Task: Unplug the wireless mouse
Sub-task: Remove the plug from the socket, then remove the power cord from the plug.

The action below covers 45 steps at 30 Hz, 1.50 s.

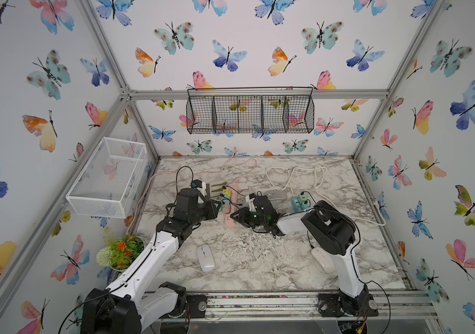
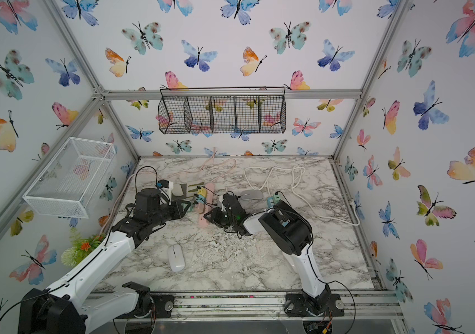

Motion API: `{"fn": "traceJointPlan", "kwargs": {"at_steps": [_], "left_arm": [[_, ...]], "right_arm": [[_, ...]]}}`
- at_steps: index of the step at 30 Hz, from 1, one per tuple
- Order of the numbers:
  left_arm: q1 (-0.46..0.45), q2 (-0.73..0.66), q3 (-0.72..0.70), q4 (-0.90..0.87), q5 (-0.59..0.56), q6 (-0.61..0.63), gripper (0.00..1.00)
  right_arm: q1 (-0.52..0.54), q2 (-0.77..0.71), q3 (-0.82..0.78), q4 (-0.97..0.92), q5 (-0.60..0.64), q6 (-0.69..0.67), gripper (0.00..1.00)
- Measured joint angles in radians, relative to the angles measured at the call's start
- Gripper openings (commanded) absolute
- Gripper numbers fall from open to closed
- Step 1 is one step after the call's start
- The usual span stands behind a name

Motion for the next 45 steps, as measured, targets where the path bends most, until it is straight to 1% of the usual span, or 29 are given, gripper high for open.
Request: {"fn": "traceJointPlan", "kwargs": {"at_steps": [2, 4, 7, 11, 13, 16, 19, 21, 24, 26, 28, 30, 31, 32, 35, 38, 40, 41, 45], "left_arm": [[0.000, 0.000, 0.000, -0.006, 0.001, -0.002, 0.00], [0.000, 0.000, -0.001, -0.006, 0.006, -0.003, 0.00], [0.000, 0.002, -0.001, -0.006, 0.018, -0.005, 0.00], [0.000, 0.009, -0.001, -0.006, 0.033, -0.006, 0.00], [0.000, 0.010, -0.001, -0.006, 0.040, -0.006, 0.00], [0.000, 0.010, -0.001, -0.005, 0.059, -0.005, 0.00], [0.000, 0.010, 0.000, -0.005, 0.101, -0.005, 0.00], [0.001, 0.010, 0.000, -0.003, 0.137, -0.005, 0.00], [0.001, 0.010, 0.008, -0.001, 0.199, -0.004, 0.00], [0.000, 0.011, 0.023, -0.001, 0.235, -0.003, 0.00], [-0.008, 0.013, 0.045, -0.001, 0.267, -0.001, 0.00], [-0.025, 0.017, 0.071, -0.002, 0.289, 0.000, 0.00], [-0.040, 0.019, 0.084, -0.002, 0.297, 0.000, 0.00], [-0.058, 0.023, 0.095, -0.002, 0.306, 0.001, 0.00], [-0.113, 0.032, 0.122, -0.003, 0.319, 0.001, 0.00], [-0.156, 0.039, 0.134, -0.004, 0.337, -0.003, 0.00], [-0.173, 0.041, 0.135, -0.004, 0.349, -0.009, 0.00], [-0.179, 0.042, 0.135, -0.003, 0.354, -0.011, 0.00], [-0.189, 0.045, 0.135, -0.001, 0.375, -0.016, 0.00]], "right_arm": [[0.000, -0.008, -0.011, -0.002, 0.016, -0.011, 0.48], [0.001, -0.027, -0.027, -0.013, 0.038, -0.021, 0.50], [0.001, -0.056, -0.052, -0.034, 0.061, -0.030, 0.50], [0.001, -0.077, -0.073, -0.053, 0.085, -0.045, 0.44], [0.001, -0.080, -0.077, -0.057, 0.089, -0.056, 0.44], [0.001, -0.101, -0.098, -0.063, 0.089, -0.095, 0.44], [0.001, -0.191, -0.170, -0.095, 0.104, -0.174, 0.44], [0.001, -0.296, -0.226, -0.124, 0.116, -0.254, 0.47], [0.001, -0.488, -0.288, -0.161, 0.154, -0.395, 0.59], [0.001, -0.618, -0.324, -0.182, 0.196, -0.492, 0.62], [0.001, -0.745, -0.357, -0.201, 0.245, -0.597, 0.69], [0.001, -0.847, -0.383, -0.219, 0.288, -0.702, 0.78], [0.001, -0.890, -0.392, -0.228, 0.314, -0.755, 0.80], [0.001, -0.925, -0.398, -0.234, 0.343, -0.804, 0.80], [0.001, -0.986, -0.393, -0.274, 0.423, -0.925, 0.82], [0.001, -0.998, -0.343, -0.367, 0.445, -1.046, 0.81], [-0.003, -1.005, -0.319, -0.401, 0.428, -1.139, 0.82], [-0.003, -1.012, -0.316, -0.413, 0.412, -1.188, 0.86], [0.005, -1.009, -0.279, -0.498, 0.327, -1.368, 0.88]]}}
